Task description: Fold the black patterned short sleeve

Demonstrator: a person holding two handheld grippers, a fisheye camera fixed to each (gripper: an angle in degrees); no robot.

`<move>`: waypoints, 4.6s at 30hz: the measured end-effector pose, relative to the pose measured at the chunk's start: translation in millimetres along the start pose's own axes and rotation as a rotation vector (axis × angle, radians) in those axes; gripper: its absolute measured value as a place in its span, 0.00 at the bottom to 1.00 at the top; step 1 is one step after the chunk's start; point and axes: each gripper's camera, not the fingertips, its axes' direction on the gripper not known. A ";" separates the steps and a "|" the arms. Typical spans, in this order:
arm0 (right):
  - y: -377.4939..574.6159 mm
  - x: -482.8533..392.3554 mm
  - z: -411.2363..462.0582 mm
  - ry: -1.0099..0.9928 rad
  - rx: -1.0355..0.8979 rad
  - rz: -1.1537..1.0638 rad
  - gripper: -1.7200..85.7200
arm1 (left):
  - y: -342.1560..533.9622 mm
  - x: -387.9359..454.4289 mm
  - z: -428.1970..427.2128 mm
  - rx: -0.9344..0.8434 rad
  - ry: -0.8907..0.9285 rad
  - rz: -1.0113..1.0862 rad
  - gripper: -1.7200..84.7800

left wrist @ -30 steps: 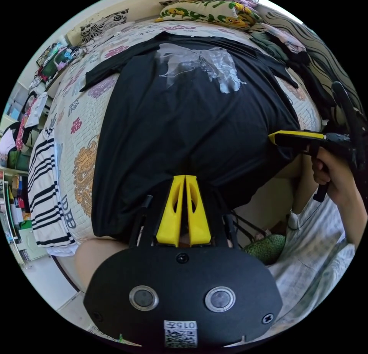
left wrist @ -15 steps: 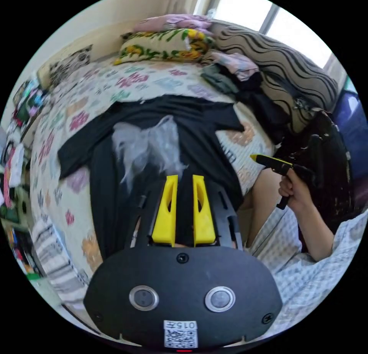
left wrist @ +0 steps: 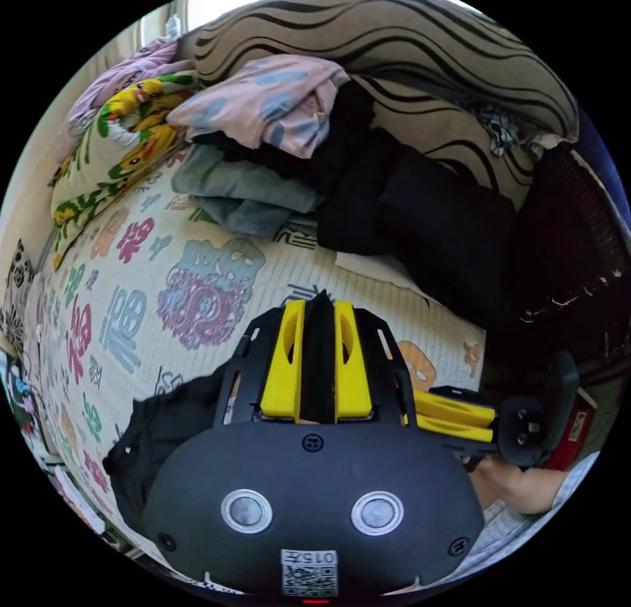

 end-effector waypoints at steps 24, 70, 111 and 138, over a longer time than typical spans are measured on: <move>7.5 -168.2 -11.8 -0.249 -0.054 -0.563 0.01 | 319.8 -260.3 -143.1 0.373 0.103 -0.442 0.02; -45.1 -231.7 158.5 -0.049 -0.177 -0.403 0.01 | 197.1 -399.3 -163.3 0.075 0.112 -0.507 0.05; -19.7 -863.7 483.9 0.073 -0.517 -1.141 0.13 | 742.4 -564.1 -543.1 0.661 -0.064 -1.447 0.12; -149.4 -620.1 304.1 -0.174 -0.275 -0.599 0.02 | 561.7 -392.1 -560.9 0.687 0.161 -0.891 0.01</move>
